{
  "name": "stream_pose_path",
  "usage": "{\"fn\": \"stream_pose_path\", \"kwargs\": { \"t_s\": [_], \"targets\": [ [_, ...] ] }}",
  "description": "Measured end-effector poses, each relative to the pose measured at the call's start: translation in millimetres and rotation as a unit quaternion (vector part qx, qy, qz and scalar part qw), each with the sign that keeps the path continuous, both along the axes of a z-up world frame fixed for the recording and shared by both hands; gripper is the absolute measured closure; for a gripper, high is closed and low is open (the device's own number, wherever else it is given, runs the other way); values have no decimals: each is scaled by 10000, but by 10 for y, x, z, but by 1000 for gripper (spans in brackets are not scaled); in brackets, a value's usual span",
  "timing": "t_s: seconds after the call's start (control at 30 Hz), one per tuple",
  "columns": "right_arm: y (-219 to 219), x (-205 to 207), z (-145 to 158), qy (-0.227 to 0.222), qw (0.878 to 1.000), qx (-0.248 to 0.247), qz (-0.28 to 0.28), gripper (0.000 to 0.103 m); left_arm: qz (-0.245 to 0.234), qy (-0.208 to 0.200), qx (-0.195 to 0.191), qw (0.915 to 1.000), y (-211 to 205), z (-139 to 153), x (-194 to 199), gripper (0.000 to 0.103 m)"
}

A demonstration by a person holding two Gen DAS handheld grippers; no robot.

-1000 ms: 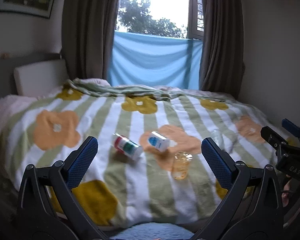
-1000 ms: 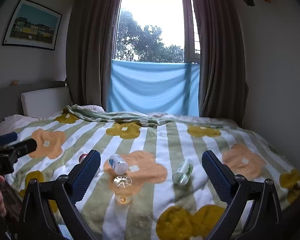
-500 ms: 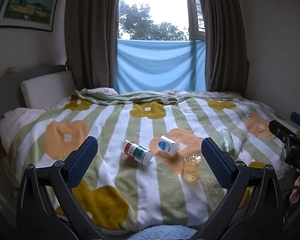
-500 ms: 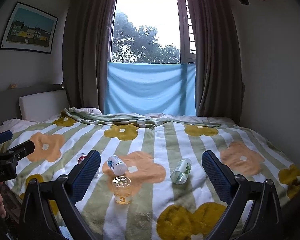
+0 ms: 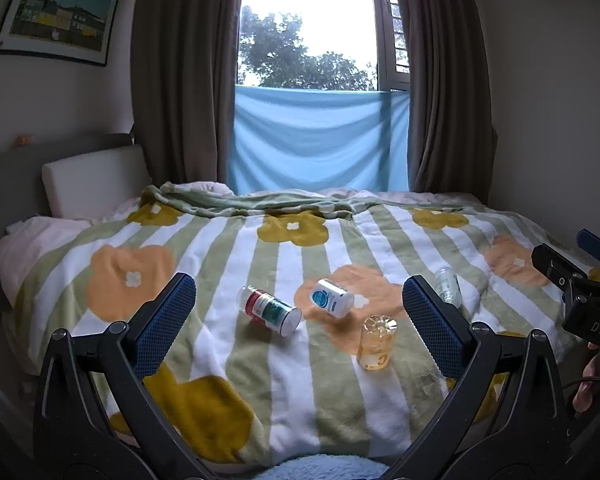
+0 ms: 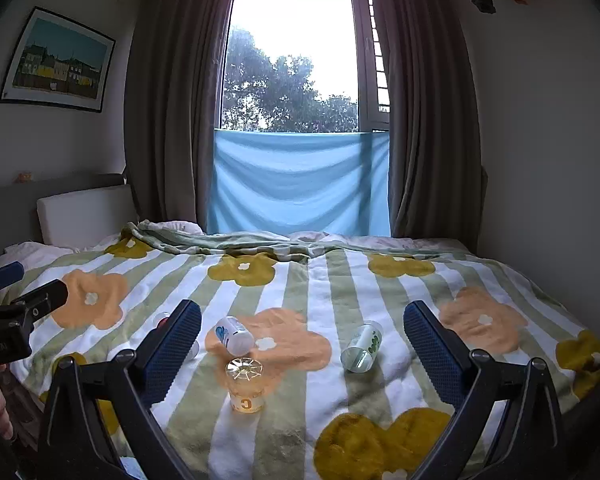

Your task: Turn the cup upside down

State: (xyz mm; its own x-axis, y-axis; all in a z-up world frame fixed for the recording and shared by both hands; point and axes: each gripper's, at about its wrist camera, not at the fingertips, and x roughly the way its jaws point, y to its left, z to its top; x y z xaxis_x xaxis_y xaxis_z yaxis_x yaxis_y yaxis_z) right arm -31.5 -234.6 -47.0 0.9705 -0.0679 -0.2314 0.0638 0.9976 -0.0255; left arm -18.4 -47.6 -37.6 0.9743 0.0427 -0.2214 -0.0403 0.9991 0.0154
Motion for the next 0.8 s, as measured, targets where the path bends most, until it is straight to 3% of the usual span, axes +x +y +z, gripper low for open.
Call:
{"fn": "stream_pose_path", "kwargs": {
  "t_s": [0.8],
  "targets": [
    [16,-18,37,-17,10000,21,-10,2,-57,-97,-95,9999,-29,37,-54,0]
  ]
}}
